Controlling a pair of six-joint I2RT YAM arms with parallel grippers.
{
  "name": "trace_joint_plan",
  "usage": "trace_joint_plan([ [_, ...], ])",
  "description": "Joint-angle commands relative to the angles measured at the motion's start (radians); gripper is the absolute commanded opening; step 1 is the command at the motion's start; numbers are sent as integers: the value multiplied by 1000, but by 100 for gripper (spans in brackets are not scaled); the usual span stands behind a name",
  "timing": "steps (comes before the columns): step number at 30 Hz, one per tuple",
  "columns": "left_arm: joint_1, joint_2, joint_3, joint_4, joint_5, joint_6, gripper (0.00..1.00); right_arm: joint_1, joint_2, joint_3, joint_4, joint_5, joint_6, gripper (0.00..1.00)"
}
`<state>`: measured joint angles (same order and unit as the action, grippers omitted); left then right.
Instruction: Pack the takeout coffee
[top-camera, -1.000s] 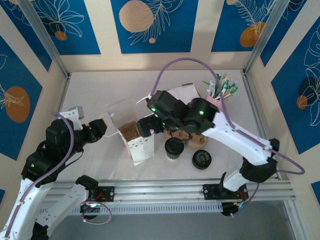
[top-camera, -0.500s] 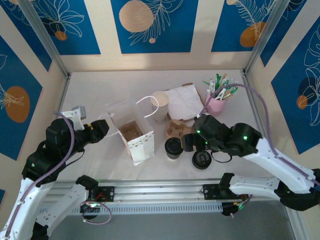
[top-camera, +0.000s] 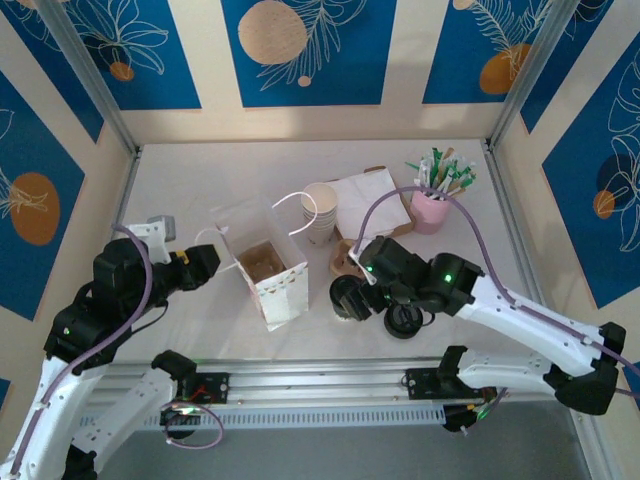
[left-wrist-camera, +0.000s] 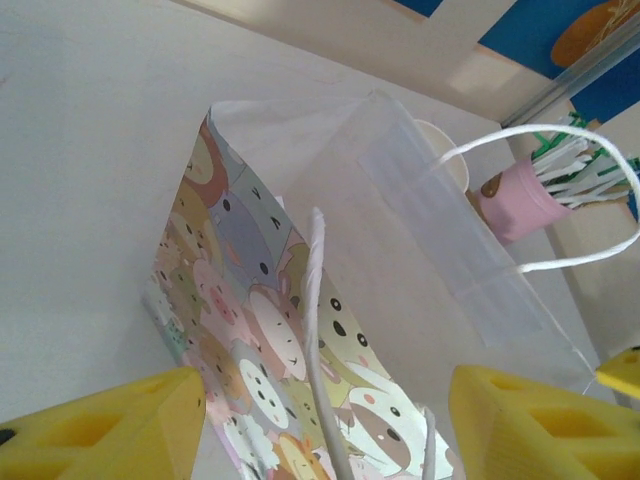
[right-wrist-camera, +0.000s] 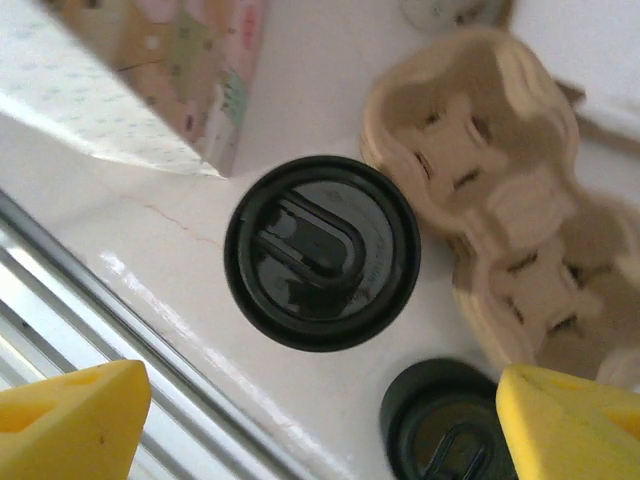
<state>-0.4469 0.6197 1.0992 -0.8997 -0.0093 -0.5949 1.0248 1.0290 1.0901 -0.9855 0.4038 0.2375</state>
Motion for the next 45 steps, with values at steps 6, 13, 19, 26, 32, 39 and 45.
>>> trace_joint_plan([
  [6,10,-26,30,-44,-2,75,67,-232,-63,-41,68,-372,-768,79],
  [13,10,-61,25,-48,9,89,68,-509,-13,-81,117,-709,-1087,82],
  [19,9,-86,10,-45,8,93,69,-505,92,-59,150,-772,-1130,89],
  [26,10,-91,5,-49,6,103,70,-446,229,-6,101,-743,-1148,83],
  [32,10,-98,8,-62,-16,107,71,-392,259,-34,111,-710,-1155,74],
  [39,10,-100,8,-65,-20,106,72,-385,256,-90,162,-667,-1139,73],
  [45,10,-101,9,-64,-24,101,72,-383,277,-85,161,-641,-1144,75],
])
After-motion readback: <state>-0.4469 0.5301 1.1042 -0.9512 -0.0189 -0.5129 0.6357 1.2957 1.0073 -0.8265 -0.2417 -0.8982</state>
